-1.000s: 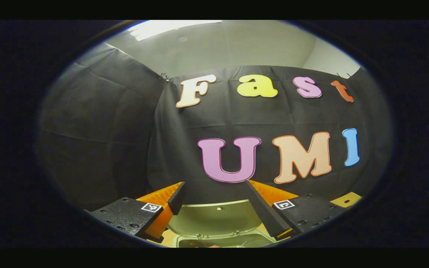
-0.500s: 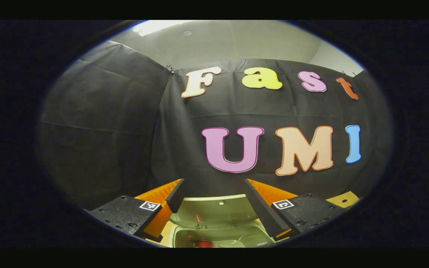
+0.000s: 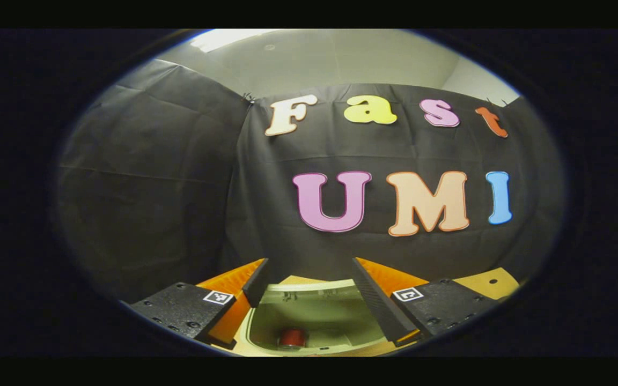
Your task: Press the lid of the desktop garbage bin to open it, pick up the crumpled paper on the desktop and throw it into the bin, then pick up the pop can on the desktop and drop it into the bin, and finally close the garbage bin lid.
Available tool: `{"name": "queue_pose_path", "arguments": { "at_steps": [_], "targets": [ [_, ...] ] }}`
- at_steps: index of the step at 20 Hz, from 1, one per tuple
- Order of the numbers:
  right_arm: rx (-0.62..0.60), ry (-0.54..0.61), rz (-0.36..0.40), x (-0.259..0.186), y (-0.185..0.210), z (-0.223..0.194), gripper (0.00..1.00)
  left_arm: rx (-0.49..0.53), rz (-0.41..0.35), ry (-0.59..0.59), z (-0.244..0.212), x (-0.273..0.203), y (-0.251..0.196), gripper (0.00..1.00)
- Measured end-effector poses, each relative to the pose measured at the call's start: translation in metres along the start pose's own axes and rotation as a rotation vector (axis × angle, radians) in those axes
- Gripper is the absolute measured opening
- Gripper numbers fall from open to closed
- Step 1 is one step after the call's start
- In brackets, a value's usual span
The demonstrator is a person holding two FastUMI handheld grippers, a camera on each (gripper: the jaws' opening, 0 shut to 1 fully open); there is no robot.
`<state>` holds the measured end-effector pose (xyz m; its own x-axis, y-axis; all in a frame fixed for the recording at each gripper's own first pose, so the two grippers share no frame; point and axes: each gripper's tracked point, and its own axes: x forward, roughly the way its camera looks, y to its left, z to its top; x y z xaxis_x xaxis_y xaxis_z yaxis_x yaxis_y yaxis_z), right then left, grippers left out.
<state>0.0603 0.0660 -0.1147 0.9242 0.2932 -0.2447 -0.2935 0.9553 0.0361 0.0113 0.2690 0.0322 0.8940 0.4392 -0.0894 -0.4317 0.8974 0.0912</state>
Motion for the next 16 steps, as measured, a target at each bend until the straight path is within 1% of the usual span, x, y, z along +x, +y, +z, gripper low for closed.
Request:
{"name": "queue_pose_path", "arguments": {
  "at_steps": [2,3,4,7,10,11,12,14,16],
  "targets": [
    [0.003,0.009,0.018,0.004,0.002,-0.001,0.98,-0.001,0.005,0.006,-0.008,-0.007,-0.001,0.92],
    [0.005,0.014,0.024,0.004,0.002,-0.001,0.98,-0.002,0.012,0.011,-0.012,-0.011,-0.001,0.96],
    [0.006,0.018,0.033,0.005,0.003,-0.002,0.98,-0.005,0.016,0.014,-0.017,-0.014,-0.003,0.92],
    [-0.015,0.022,0.042,0.005,0.004,-0.003,0.98,0.001,0.01,0.029,-0.034,-0.025,-0.01,0.94],
    [-0.019,0.03,0.049,0.006,0.006,-0.003,0.98,-0.01,-0.011,0.096,-0.065,-0.033,-0.016,0.96],
    [-0.019,0.037,0.056,0.006,0.009,-0.006,0.99,-0.018,-0.011,0.118,-0.076,-0.035,-0.016,0.96],
    [-0.026,0.044,0.062,0.006,0.013,-0.007,0.98,-0.03,-0.008,0.139,-0.085,-0.036,-0.015,0.94],
    [-0.049,0.048,0.067,0.006,0.016,-0.01,0.98,-0.048,-0.008,0.171,-0.101,-0.038,-0.015,0.95],
    [-0.054,0.058,0.076,0.006,0.022,-0.013,0.98,-0.029,-0.017,0.202,-0.114,-0.039,-0.014,0.96]
  ]
}}
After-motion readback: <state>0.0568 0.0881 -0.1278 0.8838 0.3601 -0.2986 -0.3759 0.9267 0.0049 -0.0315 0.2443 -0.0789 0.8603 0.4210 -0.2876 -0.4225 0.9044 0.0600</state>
